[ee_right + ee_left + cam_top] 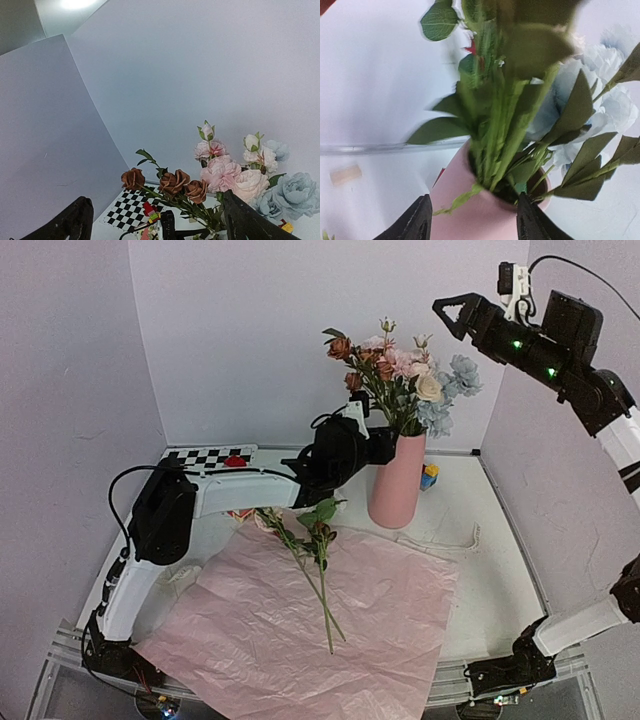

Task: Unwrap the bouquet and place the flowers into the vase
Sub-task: Insert the fake flower into the vase, then pick up the fake flower from the wrapping paper.

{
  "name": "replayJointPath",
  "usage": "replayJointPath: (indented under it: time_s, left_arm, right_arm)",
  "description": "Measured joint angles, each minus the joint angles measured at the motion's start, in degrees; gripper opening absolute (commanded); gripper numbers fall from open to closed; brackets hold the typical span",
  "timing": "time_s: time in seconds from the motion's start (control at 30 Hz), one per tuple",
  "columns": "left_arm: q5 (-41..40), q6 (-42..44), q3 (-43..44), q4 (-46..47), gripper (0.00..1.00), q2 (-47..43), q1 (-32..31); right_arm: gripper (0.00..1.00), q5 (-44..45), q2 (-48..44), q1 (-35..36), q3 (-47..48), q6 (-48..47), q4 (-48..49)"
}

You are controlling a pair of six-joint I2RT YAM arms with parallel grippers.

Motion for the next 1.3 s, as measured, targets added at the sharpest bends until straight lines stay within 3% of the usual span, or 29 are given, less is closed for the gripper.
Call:
replayJointPath:
  time_s: [0.2, 0.57, 0.73, 0.93, 1.3]
  left_arm:
    - [-0.58, -0.81, -10.80, -1.18, 0.80, -8.96, 0.00]
    - [-2.17, -3.93, -38.58, -2.45, 0.82, -34.27, 0.00]
    - [-1.97, -9.41, -46.88, -8.42, 0.79, -43.50, 0.00]
    - [-0.51, -15.48, -51.69, -15.48, 0.80, -48.22, -0.02]
    - [3.56, -25.87, -60.85, -19.63, 0.77, -48.55, -0.04]
  right_arm:
    - [0.91, 0.00, -3.64, 0.00, -5.63, -0.05, -0.76]
    - [0.91, -0.26, -16.35, 0.00, -22.68, -0.54, -5.01]
    - [0.89, -1.58, -24.91, 0.00, -29.58, -0.11, -7.07]
    - [0.82, -5.74, -31.60, 0.00, -42.82, 3.60, -8.76]
    - [0.66, -13.45, -32.36, 0.00, -65.71, 14.55, -3.85]
